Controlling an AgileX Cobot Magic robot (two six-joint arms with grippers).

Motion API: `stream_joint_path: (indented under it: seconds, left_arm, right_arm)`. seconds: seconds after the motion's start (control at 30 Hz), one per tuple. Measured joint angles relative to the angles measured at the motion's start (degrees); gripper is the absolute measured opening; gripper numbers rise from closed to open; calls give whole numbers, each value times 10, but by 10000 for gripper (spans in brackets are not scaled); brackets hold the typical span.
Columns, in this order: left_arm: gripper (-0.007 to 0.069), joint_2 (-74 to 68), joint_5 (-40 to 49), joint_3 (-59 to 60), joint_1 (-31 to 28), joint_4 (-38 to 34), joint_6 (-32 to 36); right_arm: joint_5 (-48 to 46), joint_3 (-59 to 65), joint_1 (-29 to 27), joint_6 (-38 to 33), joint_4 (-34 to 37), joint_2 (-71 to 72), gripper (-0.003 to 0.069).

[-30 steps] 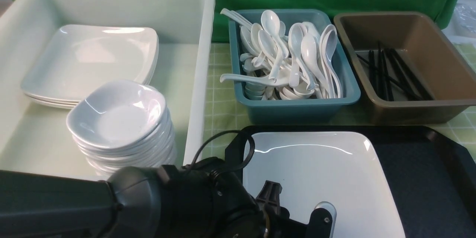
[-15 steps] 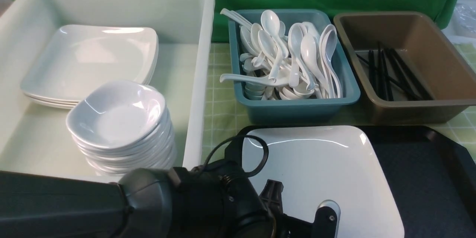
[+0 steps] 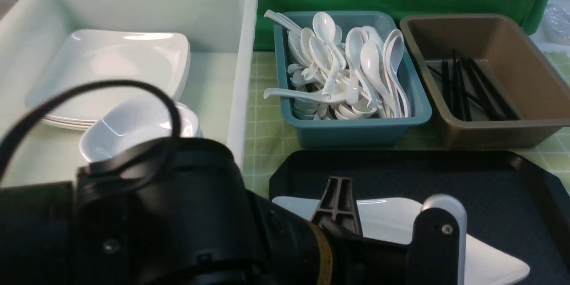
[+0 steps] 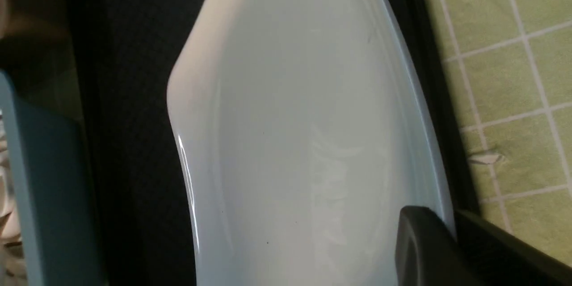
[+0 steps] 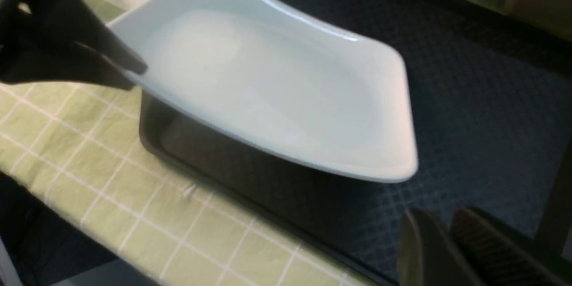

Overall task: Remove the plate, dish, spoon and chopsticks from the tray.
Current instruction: Use the left arm to put the plate into the large storage box on the left

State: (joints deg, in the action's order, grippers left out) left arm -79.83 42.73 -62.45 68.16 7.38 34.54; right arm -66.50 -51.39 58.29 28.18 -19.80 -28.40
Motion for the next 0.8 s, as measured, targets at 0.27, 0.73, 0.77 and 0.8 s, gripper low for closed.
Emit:
stream_joint_path:
  seconds: [0.27, 0.73, 0.77, 0.8]
  left_arm:
    - [28, 80, -20, -1, 0, 12, -7]
    - [29, 121, 13, -90, -198, 217, -174]
    - [29, 112, 13, -91, -229, 217, -176]
    - [29, 99, 13, -91, -269, 217, -177]
  right_arm:
    - [-1, -45, 0, 21, -55, 1, 129]
    - [157, -62, 0, 36, -87, -23, 23]
    - [170, -63, 0, 31, -85, -30, 23]
    - [176, -63, 0, 24, -85, -37, 23]
